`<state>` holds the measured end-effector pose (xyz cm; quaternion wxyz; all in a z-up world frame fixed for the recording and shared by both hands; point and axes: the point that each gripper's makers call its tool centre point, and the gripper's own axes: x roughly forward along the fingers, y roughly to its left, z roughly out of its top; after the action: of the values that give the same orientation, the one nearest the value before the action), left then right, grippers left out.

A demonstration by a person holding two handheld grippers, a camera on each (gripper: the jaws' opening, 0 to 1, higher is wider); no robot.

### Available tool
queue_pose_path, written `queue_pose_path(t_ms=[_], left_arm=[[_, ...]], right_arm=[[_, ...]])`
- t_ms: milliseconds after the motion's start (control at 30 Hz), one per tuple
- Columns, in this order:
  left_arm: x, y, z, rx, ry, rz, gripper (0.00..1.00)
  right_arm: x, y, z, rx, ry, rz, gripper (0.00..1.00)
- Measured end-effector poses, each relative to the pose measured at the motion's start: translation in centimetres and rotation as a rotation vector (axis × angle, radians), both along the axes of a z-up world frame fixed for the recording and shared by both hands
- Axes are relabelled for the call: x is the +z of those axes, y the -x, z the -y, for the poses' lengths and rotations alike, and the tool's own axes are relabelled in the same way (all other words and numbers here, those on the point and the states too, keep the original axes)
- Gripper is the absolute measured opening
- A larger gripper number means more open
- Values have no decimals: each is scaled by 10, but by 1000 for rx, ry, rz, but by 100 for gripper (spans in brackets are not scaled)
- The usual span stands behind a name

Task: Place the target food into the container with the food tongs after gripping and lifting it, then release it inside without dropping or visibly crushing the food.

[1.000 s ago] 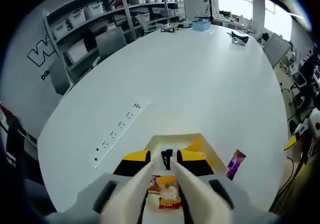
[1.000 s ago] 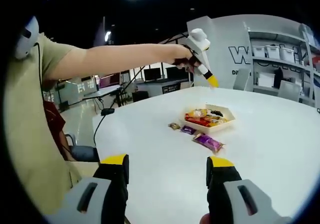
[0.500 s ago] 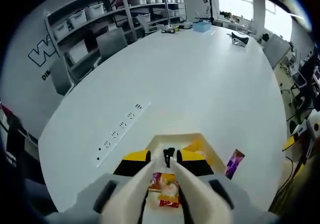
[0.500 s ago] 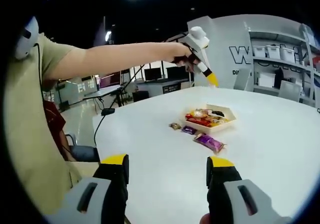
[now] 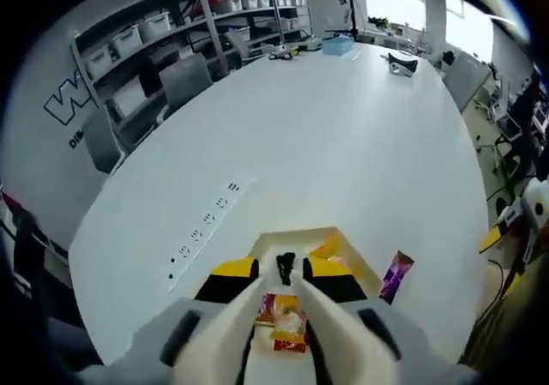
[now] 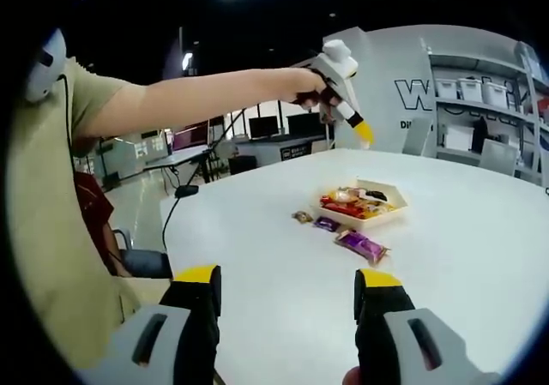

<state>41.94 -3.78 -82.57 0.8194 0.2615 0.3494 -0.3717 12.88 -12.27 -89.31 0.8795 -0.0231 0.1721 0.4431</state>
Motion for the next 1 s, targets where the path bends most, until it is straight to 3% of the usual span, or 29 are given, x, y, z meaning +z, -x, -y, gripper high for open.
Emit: queue_pose_path(t_ms=[500, 700, 1000], left_arm=[[0, 29, 16, -93, -1, -20, 19], [2, 49, 24, -148, 0, -31, 19], [2, 77, 39, -274, 8, -40, 19]], right_arm=[[5, -1, -1, 2, -1, 11, 61], [5, -2, -2, 4, -3, 12, 61], [5, -2, -2, 5, -5, 13, 61]])
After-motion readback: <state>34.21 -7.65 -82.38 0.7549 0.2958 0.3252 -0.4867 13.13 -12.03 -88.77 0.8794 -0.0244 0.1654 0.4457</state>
